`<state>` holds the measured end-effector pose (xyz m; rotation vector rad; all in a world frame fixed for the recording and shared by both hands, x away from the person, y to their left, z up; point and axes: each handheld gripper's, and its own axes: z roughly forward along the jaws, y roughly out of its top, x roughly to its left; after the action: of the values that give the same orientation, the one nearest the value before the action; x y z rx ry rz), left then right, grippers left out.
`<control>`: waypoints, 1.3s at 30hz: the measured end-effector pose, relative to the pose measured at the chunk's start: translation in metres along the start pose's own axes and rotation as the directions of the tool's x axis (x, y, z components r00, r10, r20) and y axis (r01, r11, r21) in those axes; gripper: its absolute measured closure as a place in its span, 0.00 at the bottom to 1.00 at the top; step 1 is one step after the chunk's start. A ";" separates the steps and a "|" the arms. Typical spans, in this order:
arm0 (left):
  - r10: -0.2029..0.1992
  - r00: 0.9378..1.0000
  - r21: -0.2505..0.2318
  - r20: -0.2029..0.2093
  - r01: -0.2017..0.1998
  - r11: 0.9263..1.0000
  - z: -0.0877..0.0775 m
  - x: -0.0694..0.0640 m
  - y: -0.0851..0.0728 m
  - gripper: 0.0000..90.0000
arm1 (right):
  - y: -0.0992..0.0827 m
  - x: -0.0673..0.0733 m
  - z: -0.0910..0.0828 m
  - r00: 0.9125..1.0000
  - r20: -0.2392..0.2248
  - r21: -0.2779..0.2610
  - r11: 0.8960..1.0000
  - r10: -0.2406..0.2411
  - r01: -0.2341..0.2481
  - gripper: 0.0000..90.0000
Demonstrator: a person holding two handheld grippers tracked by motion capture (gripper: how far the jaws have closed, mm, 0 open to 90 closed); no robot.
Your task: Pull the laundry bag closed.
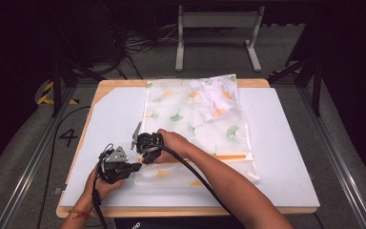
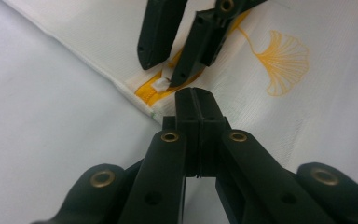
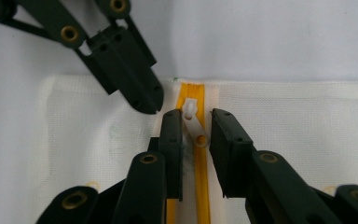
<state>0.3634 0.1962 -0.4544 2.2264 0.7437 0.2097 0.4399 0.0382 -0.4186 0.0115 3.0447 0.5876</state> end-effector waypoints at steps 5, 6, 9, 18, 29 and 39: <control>-0.003 1.000 -0.008 -0.011 0.003 1.000 0.000 -0.001 0.000 1.00 | 0.008 0.013 0.000 0.993 0.038 0.065 0.992 -0.114 0.111 0.87; 0.001 1.000 -0.004 -0.004 -0.001 1.000 0.000 0.001 0.000 1.00 | 0.009 0.015 0.000 0.993 0.044 0.075 0.992 -0.105 0.101 0.87; 0.001 1.000 -0.001 0.005 -0.001 1.000 -0.001 0.001 -0.001 1.00 | 0.008 0.009 0.001 0.999 0.037 0.076 0.997 -0.027 0.024 0.86; -0.003 1.000 -0.005 0.003 0.003 1.000 0.000 0.001 -0.002 1.00 | 0.002 0.001 0.002 0.997 -0.009 0.012 0.997 0.078 -0.078 0.93; -0.021 1.000 -0.007 -0.017 0.021 1.000 0.000 -0.002 -0.002 1.00 | 0.000 0.015 0.001 0.995 0.078 0.021 0.998 -0.055 0.053 0.94; -0.072 0.997 -0.026 0.011 0.073 0.997 -0.001 0.002 -0.005 1.00 | -0.005 0.022 -0.001 0.990 0.120 0.014 0.997 -0.075 0.074 0.94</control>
<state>0.3626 0.2005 -0.4580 2.1701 0.8101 0.1713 0.4183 0.0332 -0.4206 -0.0639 2.9173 0.5457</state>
